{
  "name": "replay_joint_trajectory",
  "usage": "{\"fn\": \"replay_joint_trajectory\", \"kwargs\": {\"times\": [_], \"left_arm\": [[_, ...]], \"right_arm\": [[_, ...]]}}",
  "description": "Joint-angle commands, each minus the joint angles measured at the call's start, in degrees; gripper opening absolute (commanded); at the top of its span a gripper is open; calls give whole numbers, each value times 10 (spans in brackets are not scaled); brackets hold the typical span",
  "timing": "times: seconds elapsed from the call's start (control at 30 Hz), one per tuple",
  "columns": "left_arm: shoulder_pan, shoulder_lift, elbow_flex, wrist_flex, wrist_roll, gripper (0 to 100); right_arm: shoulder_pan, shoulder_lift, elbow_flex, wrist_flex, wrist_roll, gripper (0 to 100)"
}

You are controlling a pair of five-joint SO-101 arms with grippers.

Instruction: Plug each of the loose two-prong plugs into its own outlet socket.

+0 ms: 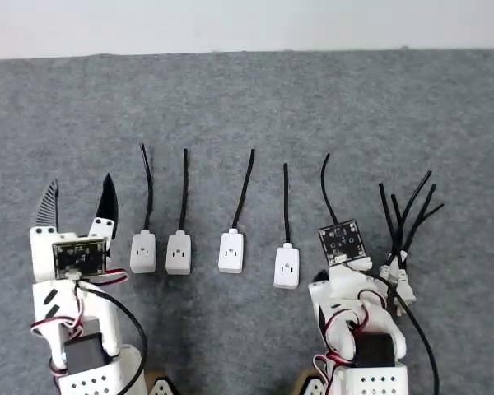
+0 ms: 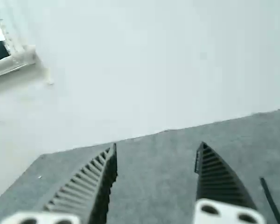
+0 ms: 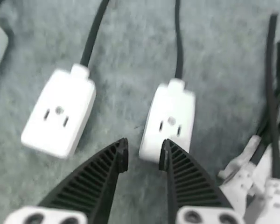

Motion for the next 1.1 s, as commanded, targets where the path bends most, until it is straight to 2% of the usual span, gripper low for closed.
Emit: {"fn": "replay_joint_trajectory", "kwargs": {"times": [0.0,0.17,0.27,0.43,0.6,0.7,0.9,1.07], "left_arm": [[33,3,-37,72,-48,270],[132,5,-65,215,-84,271],[163,6,-124,307,-98,272],[224,7,-173,392,-98,272],[225,67,-175,395,-99,272],[221,174,-190,360,-98,272],[222,476,-276,310,-75,272],[238,571,-288,269,-62,272]], "right_arm": [[-7,-7,5,-34,-5,123],[-2,-7,1,-18,-1,125],[1,-7,-3,-32,-1,126],[44,-7,-8,-32,-1,126],[116,-7,-26,-32,-1,126],[117,-7,-25,-34,-1,126],[117,-7,-23,-36,-1,126],[117,-7,-23,-36,-1,126]]}}
